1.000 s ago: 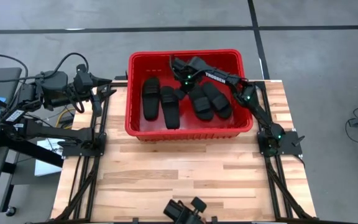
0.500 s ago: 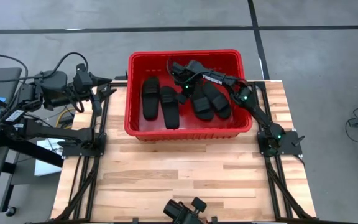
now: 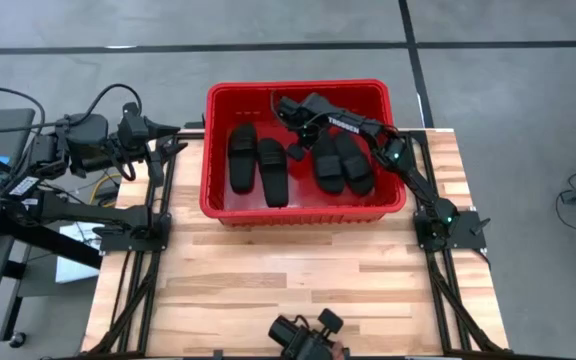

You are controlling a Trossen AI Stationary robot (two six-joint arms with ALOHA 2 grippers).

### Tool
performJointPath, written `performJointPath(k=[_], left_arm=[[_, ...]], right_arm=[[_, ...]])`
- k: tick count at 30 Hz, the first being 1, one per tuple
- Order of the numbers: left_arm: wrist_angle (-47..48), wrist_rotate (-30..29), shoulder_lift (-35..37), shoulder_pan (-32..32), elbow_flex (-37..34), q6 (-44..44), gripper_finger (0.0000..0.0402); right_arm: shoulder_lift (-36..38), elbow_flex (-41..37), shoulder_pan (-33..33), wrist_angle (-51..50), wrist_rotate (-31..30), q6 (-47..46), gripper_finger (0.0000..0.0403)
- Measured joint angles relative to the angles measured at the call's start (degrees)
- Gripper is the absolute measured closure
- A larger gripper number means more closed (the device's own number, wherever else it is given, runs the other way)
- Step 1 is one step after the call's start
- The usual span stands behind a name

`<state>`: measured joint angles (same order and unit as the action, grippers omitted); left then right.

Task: Pick and place slides into bin
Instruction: Adjust the black slides in the red organizer bin

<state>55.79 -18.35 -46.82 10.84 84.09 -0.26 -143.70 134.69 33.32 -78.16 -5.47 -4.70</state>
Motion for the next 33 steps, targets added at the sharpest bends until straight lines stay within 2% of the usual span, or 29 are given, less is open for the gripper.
performJointPath(k=[17, 22, 27, 33], left_arm=[[0.07, 1.51, -0.01, -0.01, 0.00, 0.95, 0.0214], [0.07, 1.51, 0.00, 0.00, 0.00, 0.94, 0.0214], [0.07, 1.51, -0.01, 0.01, 0.00, 1.14, 0.0214], [0.07, 1.51, 0.00, -0.01, 0.00, 1.25, 0.0214]], right_arm=[[0.00, 0.22, 1.03, -2.28, -5.29, -1.93, 0.0403], [0.79, 0.22, 0.76, -0.70, -5.31, -1.93, 0.0403], [4.68, 0.27, -0.25, 3.09, -5.03, -0.46, 0.0403], [7.16, 0.31, -3.55, -2.54, -2.06, 2.97, 0.0403]])
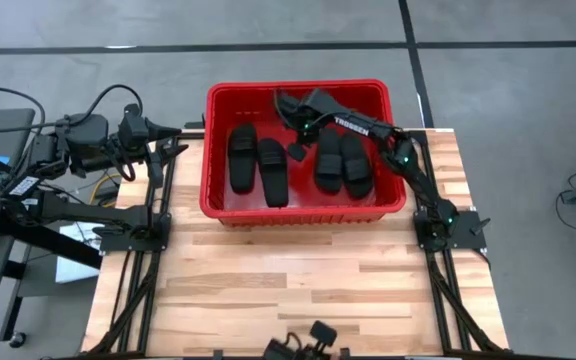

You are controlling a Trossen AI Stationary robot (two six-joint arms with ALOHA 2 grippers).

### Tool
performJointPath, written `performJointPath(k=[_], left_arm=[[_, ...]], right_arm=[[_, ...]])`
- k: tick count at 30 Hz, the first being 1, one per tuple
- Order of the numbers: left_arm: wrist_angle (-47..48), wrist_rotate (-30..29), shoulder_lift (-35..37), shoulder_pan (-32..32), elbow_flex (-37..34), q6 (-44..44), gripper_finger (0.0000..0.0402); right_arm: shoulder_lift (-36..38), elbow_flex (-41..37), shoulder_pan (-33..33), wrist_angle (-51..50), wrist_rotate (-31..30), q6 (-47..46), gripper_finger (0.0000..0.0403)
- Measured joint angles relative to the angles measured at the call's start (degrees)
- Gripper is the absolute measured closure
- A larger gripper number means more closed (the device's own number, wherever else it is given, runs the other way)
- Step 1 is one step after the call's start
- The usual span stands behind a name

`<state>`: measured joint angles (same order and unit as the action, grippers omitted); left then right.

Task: Pick and place slides into bin
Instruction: Adjust the black slides in the red organizer bin, then return to Home Position

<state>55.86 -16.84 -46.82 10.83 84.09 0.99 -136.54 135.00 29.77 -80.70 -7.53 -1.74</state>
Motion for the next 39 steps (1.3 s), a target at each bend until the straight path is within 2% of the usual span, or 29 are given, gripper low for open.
performJointPath(k=[6, 15, 21, 24, 27, 33, 39], left_arm=[[0.00, 0.01, 0.00, 0.01, 0.00, 0.33, 0.0214], [0.00, 0.00, 0.01, 0.01, 0.00, 0.33, 0.0214], [0.00, 0.00, 0.01, 0.00, 0.00, 0.33, 0.0214], [0.00, 0.00, -0.01, 0.00, 0.00, 0.33, 0.0214], [-0.01, 0.00, -0.01, 0.02, 0.00, 0.33, 0.0214], [0.00, 0.00, -0.01, 0.02, 0.00, 0.33, 0.0214], [0.00, 0.00, -0.01, 0.00, 0.00, 0.36, 0.0214]], right_arm=[[-0.48, 0.04, -4.43, 3.23, -0.70, 2.36, 0.0403], [-0.78, 0.00, -4.79, 16.24, -1.67, 6.48, 0.0403], [-0.78, 0.00, -4.52, 22.60, 3.47, 12.08, 0.0403], [-0.78, 0.00, -4.46, 24.40, 8.77, 12.81, 0.0403], [-0.78, 0.00, -3.85, 23.34, 14.27, 12.81, 0.0403], [-0.77, 0.00, -2.99, 14.23, 13.21, 14.37, 0.0403], [-0.58, 0.00, -2.70, 2.33, 5.18, 17.21, 0.0403]])
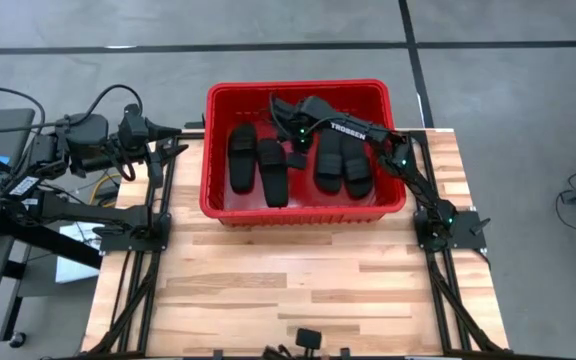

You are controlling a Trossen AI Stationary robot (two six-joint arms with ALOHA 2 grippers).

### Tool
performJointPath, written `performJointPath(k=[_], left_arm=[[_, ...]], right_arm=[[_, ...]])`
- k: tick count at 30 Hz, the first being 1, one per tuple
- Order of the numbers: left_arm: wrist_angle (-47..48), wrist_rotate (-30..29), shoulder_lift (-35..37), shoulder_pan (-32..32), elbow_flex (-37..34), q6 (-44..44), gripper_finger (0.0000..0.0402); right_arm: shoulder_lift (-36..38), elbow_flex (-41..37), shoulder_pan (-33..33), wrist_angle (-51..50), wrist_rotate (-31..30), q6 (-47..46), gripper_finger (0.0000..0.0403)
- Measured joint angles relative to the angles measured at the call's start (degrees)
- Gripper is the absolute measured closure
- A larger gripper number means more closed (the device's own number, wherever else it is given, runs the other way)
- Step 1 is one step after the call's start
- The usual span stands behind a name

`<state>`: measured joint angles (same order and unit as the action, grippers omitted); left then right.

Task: Pick and place slides into bin
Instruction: Return to Home Position

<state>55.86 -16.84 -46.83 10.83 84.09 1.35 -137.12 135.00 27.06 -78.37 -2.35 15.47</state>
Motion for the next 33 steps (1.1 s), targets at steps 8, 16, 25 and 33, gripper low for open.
performJointPath(k=[8, 16, 25, 33], left_arm=[[0.00, 0.00, 0.00, 0.02, 0.00, 0.21, 0.0214], [0.00, -3.95, 0.00, 0.00, 0.00, 0.08, 0.0214], [-1.98, -11.41, 3.13, 0.02, -0.07, -0.20, 0.0214], [-7.14, -11.76, 10.97, 0.02, -1.20, -4.29, 0.0214]], right_arm=[[1.57, -0.07, -1.37, -7.78, -1.49, -0.42, 0.0403], [16.33, -0.07, 0.60, -0.52, -2.30, -5.22, 0.0403], [41.20, -9.11, -1.01, 11.60, -4.74, -8.69, 0.0403], [65.73, -41.11, -7.85, 34.00, -5.29, -14.95, 0.0403]])
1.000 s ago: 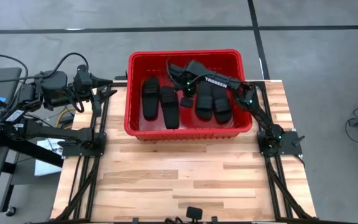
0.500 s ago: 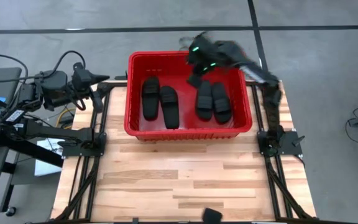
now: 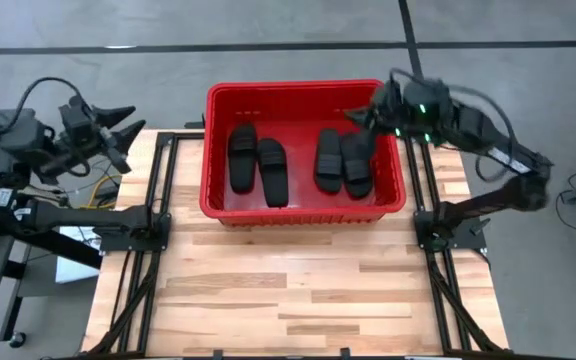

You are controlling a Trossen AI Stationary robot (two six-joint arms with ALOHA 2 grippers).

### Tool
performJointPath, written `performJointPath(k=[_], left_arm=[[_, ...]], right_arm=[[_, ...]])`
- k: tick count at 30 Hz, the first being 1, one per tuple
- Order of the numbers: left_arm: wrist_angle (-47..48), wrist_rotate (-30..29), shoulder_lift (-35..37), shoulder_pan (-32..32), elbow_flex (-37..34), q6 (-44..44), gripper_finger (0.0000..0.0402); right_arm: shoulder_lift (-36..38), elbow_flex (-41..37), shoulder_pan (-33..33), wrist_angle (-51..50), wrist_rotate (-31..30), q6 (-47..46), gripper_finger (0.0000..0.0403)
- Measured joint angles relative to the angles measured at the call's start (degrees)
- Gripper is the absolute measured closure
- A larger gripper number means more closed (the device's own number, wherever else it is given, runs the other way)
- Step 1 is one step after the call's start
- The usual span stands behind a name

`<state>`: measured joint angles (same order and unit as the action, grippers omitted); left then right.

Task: Pick and place slides into bin
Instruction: Return to Home Position

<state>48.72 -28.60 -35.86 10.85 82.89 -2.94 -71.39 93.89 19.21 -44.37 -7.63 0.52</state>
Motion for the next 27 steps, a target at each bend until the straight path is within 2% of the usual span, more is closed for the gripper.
performJointPath(k=[5, 10, 13, 17, 22, 27], left_arm=[[-4.18, 0.05, 6.92, 0.00, -7.98, -0.85, 0.0214], [-7.39, 2.38, 15.05, 0.00, -19.08, 2.64, 0.0214], [-10.14, 4.57, 20.50, -0.01, -25.52, 5.82, 0.0214], [-14.33, 7.00, 27.17, 0.00, -33.10, 6.67, 0.0214], [-16.56, 10.55, 34.86, -0.02, -40.57, 6.50, 0.0214], [-16.65, 11.87, 35.17, 0.00, -44.62, 8.04, 0.0214]], right_arm=[[11.98, -21.35, -5.75, 17.47, -0.05, -3.46, 0.0403], [21.50, -36.26, -10.33, 27.29, -3.14, -4.63, 0.0403], [27.28, -42.91, -12.61, 31.57, -6.30, -4.45, 0.0403], [34.36, -50.30, -15.27, 36.90, -6.35, -3.26, 0.0403], [44.11, -57.78, -18.69, 37.48, -6.39, -5.93, 0.0403], [53.66, -64.41, -22.17, 36.98, -6.10, -9.84, 0.0403]])
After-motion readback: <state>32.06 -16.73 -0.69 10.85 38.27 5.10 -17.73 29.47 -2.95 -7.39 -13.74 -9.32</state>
